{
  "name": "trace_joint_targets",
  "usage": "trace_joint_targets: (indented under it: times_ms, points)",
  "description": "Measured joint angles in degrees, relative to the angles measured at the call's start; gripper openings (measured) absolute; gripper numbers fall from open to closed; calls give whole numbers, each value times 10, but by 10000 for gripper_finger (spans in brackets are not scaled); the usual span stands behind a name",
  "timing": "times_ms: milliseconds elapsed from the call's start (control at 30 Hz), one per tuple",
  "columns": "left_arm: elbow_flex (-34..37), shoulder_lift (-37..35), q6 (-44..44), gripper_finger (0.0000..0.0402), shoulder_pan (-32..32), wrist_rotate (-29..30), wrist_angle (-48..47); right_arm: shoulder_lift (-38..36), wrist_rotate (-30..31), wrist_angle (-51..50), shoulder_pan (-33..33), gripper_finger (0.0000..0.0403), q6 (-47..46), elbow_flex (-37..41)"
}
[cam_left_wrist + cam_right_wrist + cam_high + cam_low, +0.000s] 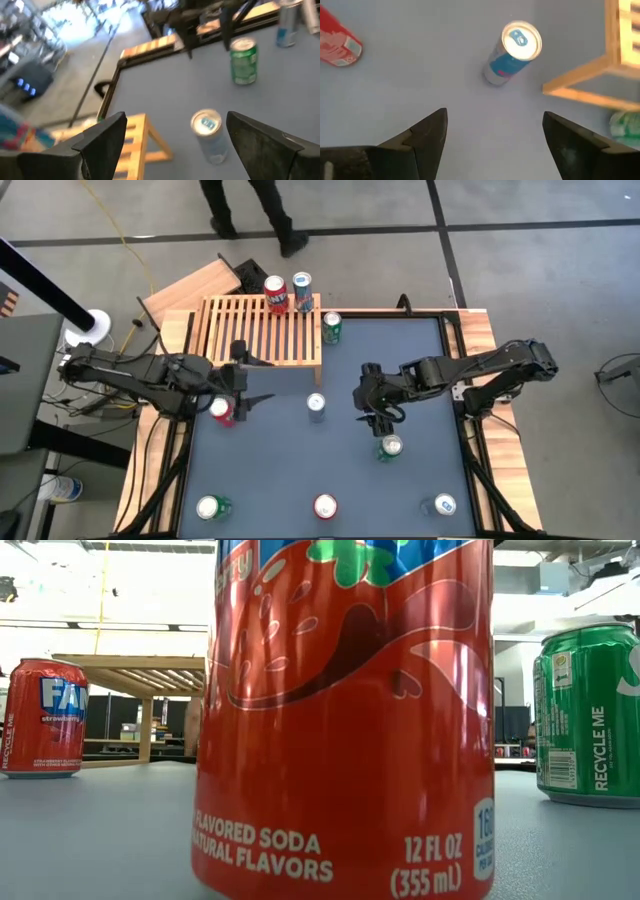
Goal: Place canned beverage on shelf
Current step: Put the middle right green soda can on the shelf
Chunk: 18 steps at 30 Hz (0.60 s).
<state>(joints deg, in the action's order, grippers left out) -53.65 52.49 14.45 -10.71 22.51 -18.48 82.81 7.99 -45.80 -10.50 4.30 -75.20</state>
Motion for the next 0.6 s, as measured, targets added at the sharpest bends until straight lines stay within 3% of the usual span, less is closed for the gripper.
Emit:
trace_joint_targets:
  times_ms: [233, 600]
  points:
    - [0, 0, -47, 332, 4, 0, -9, 0, 1, -29, -34, 317, 8, -4]
    - [13, 0, -52, 332, 4, 0, 42, 0, 13, -139, -169, 317, -174, -1]
